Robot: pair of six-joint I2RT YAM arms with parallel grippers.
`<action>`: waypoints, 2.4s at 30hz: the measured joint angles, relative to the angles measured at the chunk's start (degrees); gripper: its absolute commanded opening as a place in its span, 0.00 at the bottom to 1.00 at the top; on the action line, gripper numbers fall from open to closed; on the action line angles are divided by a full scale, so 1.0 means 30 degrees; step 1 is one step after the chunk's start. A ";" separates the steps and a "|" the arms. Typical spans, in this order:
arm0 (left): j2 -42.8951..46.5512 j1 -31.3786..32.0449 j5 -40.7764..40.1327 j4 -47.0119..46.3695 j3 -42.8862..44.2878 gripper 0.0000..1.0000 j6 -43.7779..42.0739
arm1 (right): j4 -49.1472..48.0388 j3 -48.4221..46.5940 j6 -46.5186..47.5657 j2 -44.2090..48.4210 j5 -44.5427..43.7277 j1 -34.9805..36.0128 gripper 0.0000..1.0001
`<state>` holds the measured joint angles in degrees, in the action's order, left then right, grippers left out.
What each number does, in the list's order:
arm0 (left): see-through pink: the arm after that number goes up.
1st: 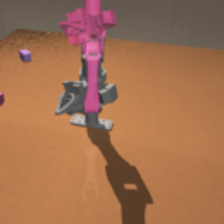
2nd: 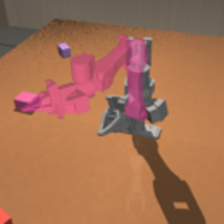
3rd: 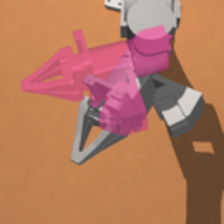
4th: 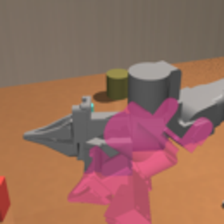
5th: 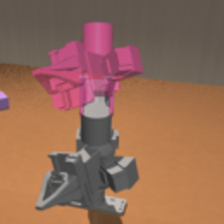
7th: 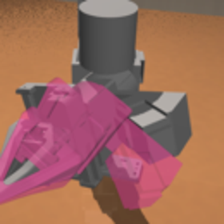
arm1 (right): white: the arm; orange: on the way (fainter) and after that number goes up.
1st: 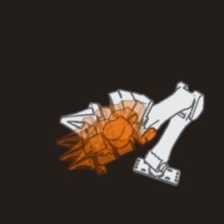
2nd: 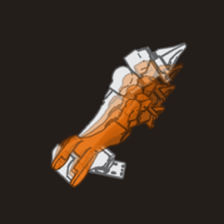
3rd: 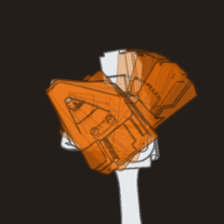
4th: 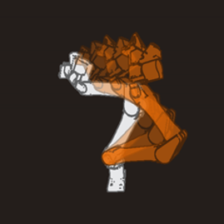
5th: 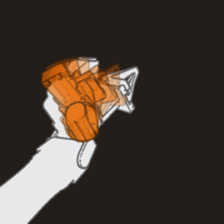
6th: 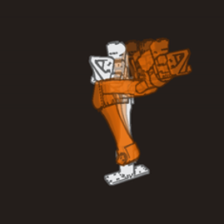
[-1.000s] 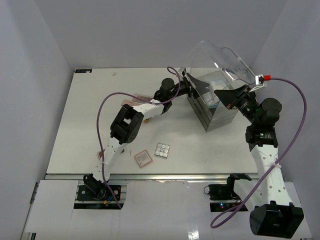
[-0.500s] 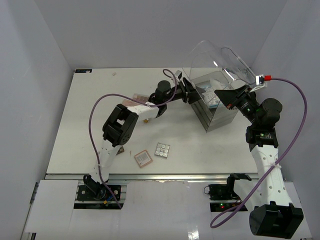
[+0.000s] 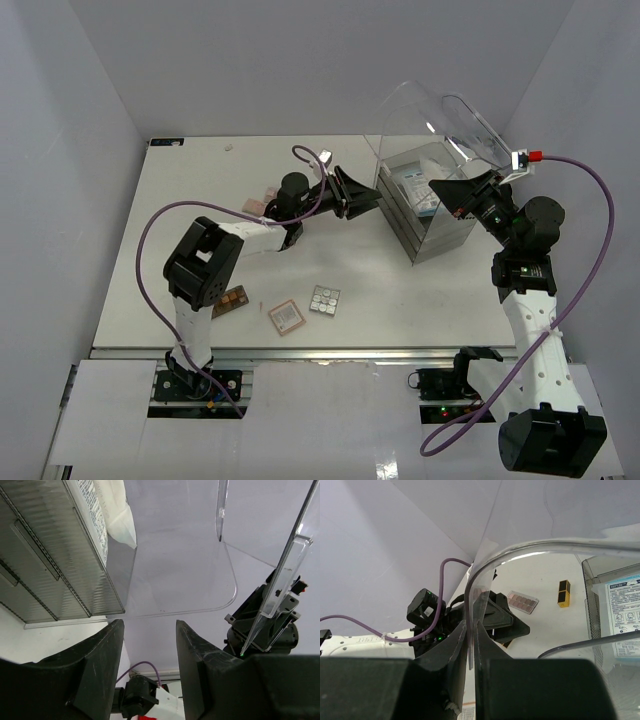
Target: Organize the makeup
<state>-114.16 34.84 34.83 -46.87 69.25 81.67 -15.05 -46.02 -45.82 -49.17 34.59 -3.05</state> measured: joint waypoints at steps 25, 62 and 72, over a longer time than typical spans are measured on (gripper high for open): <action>-0.0359 0.0371 -0.1280 0.1144 0.3816 0.56 -0.0588 | 0.0059 0.0029 0.0455 0.0339 -0.0121 -0.0059 0.26; -0.0156 -0.0578 -0.1290 0.2456 -0.2721 0.55 -0.1594 | 1.1642 -0.1309 1.6381 0.7106 0.1374 -0.0095 0.72; -0.4171 -0.0551 -0.0326 0.1778 0.2579 0.53 -0.2160 | 1.1775 -0.0351 1.7829 0.5212 0.5617 -0.0689 0.78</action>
<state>-126.67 33.18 33.85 -41.54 76.99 75.19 20.28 -47.07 7.66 -33.53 51.44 -5.11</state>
